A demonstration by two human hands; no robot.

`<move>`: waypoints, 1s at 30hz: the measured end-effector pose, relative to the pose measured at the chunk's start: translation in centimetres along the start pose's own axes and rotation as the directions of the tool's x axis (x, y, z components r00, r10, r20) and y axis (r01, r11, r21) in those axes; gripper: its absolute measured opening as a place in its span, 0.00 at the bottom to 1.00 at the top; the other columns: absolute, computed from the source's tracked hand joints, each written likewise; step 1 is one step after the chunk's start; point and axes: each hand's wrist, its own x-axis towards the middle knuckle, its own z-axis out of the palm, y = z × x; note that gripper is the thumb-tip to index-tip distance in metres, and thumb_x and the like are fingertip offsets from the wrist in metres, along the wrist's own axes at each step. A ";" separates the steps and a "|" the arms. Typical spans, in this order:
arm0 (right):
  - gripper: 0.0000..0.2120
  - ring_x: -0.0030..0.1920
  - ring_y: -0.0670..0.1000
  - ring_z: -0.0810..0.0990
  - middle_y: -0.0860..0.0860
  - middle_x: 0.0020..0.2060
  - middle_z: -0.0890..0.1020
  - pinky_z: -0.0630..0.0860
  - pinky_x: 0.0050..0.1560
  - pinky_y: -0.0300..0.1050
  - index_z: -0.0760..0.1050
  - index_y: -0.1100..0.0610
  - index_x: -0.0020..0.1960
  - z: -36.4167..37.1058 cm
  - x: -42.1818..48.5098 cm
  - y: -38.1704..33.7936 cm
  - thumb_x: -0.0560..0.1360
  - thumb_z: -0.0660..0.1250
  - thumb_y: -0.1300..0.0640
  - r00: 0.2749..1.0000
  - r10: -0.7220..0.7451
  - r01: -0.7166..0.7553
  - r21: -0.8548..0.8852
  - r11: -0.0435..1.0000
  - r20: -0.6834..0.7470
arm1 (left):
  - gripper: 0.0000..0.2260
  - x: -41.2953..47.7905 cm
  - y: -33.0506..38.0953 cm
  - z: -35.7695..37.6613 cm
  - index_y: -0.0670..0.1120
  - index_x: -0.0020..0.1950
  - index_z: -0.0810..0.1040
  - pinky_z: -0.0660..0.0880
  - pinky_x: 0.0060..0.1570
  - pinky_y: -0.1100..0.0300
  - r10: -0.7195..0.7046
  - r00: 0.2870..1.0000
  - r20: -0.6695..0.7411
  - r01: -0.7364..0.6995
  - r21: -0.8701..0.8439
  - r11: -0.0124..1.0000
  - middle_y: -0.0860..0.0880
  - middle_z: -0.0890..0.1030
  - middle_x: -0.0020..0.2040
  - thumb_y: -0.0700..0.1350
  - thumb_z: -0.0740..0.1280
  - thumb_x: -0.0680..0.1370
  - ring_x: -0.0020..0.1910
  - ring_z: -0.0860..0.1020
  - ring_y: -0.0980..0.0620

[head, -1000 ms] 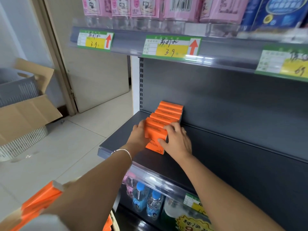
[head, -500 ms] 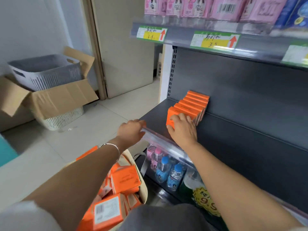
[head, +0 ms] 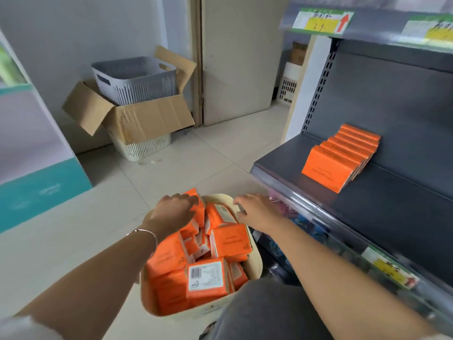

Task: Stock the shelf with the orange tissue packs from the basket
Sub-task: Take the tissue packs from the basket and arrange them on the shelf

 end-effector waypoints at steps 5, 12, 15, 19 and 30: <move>0.14 0.60 0.56 0.75 0.52 0.61 0.76 0.74 0.53 0.50 0.72 0.50 0.62 3.3 3.1 -1.4 0.77 0.62 0.51 0.980 -0.054 0.050 0.024 0.998 0.194 | 0.15 -1.0 -2.5 4.4 0.54 0.65 0.70 0.69 0.62 0.54 -0.075 0.986 0.148 0.079 -0.015 0.997 0.52 0.76 0.62 0.52 0.61 0.78 0.63 0.72 0.49; 0.15 0.63 0.57 0.73 0.52 0.62 0.74 0.74 0.57 0.52 0.71 0.47 0.64 8.1 5.7 -2.6 0.77 0.60 0.51 0.944 -0.084 0.076 0.035 0.996 0.318 | 0.23 -2.1 -5.0 10.3 0.50 0.70 0.65 0.68 0.63 0.53 -0.208 0.930 0.303 0.196 0.069 0.978 0.50 0.71 0.67 0.52 0.64 0.77 0.68 0.68 0.48; 0.20 0.66 0.58 0.69 0.53 0.65 0.71 0.72 0.60 0.53 0.67 0.47 0.69 9.8 5.6 -1.5 0.77 0.61 0.50 0.942 -0.043 0.054 -0.023 0.998 0.332 | 0.25 -1.9 -4.7 11.8 0.49 0.70 0.64 0.64 0.66 0.51 -0.241 0.912 0.332 0.221 0.098 0.970 0.49 0.69 0.69 0.54 0.65 0.76 0.70 0.65 0.46; 0.26 0.70 0.57 0.64 0.52 0.70 0.65 0.71 0.62 0.56 0.62 0.43 0.72 11.2 5.3 0.3 0.75 0.64 0.50 0.930 0.042 -0.025 -0.050 0.998 0.366 | 0.27 -1.5 -4.0 12.4 0.51 0.71 0.64 0.61 0.68 0.48 -0.235 0.904 0.358 0.214 0.096 0.972 0.47 0.65 0.69 0.54 0.67 0.74 0.70 0.63 0.44; 0.31 0.67 0.59 0.64 0.54 0.65 0.67 0.67 0.63 0.58 0.64 0.52 0.70 11.1 5.4 0.3 0.71 0.71 0.49 0.927 0.127 -0.053 -0.213 0.976 0.353 | 0.22 -1.1 -1.8 11.2 0.53 0.68 0.63 0.68 0.58 0.46 -0.109 0.928 0.357 0.115 0.004 0.993 0.50 0.71 0.65 0.51 0.63 0.76 0.65 0.70 0.44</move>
